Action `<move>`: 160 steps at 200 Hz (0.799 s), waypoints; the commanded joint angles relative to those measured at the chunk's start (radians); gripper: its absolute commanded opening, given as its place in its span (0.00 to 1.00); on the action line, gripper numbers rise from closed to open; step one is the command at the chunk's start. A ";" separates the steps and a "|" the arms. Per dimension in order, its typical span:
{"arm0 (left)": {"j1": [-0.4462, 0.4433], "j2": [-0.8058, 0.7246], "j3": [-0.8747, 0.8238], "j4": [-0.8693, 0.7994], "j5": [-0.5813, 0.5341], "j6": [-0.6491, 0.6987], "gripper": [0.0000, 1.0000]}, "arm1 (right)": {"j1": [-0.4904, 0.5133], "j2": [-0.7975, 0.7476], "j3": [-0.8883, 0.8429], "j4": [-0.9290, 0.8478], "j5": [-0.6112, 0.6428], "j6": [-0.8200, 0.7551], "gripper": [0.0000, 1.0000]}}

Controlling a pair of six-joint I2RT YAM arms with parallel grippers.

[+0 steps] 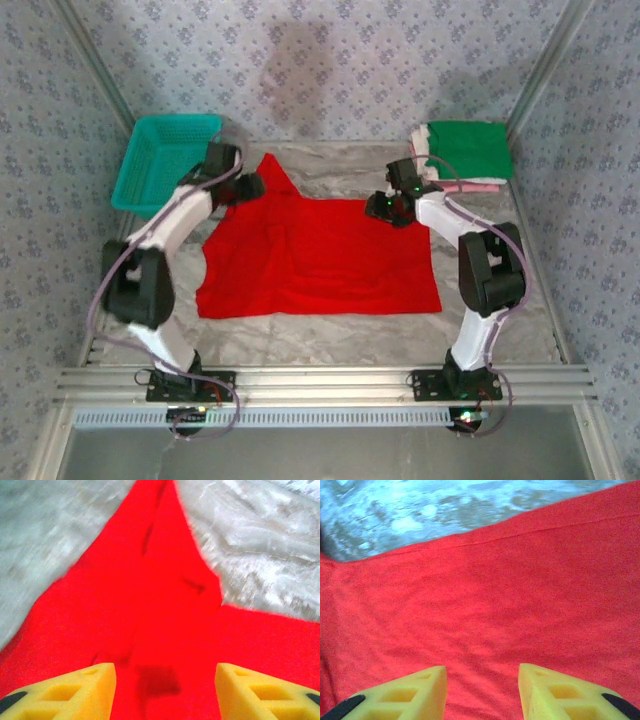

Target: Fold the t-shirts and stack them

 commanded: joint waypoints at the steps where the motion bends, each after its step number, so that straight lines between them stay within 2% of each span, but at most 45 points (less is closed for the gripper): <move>1: -0.011 0.227 0.261 -0.171 0.055 0.082 0.56 | -0.011 -0.050 -0.020 0.037 0.011 -0.018 0.45; 42: -0.014 0.634 0.888 -0.488 -0.072 0.115 0.59 | -0.057 -0.089 -0.040 0.067 -0.021 -0.050 0.47; 52: -0.010 0.724 1.034 -0.553 -0.103 0.110 0.63 | -0.069 -0.097 -0.044 0.076 -0.032 -0.052 0.48; 73: 0.003 0.878 1.272 -0.659 -0.086 0.089 0.63 | -0.085 -0.103 -0.045 0.081 -0.045 -0.063 0.51; 83: 0.006 0.903 1.289 -0.652 -0.076 0.083 0.62 | -0.090 -0.100 -0.042 0.081 -0.053 -0.066 0.51; 117: 0.009 0.902 1.195 -0.553 0.007 0.070 0.58 | -0.112 -0.084 -0.028 0.063 -0.068 -0.073 0.51; 160: 0.007 0.923 1.184 -0.536 0.021 0.072 0.48 | -0.131 -0.081 -0.032 0.065 -0.082 -0.067 0.51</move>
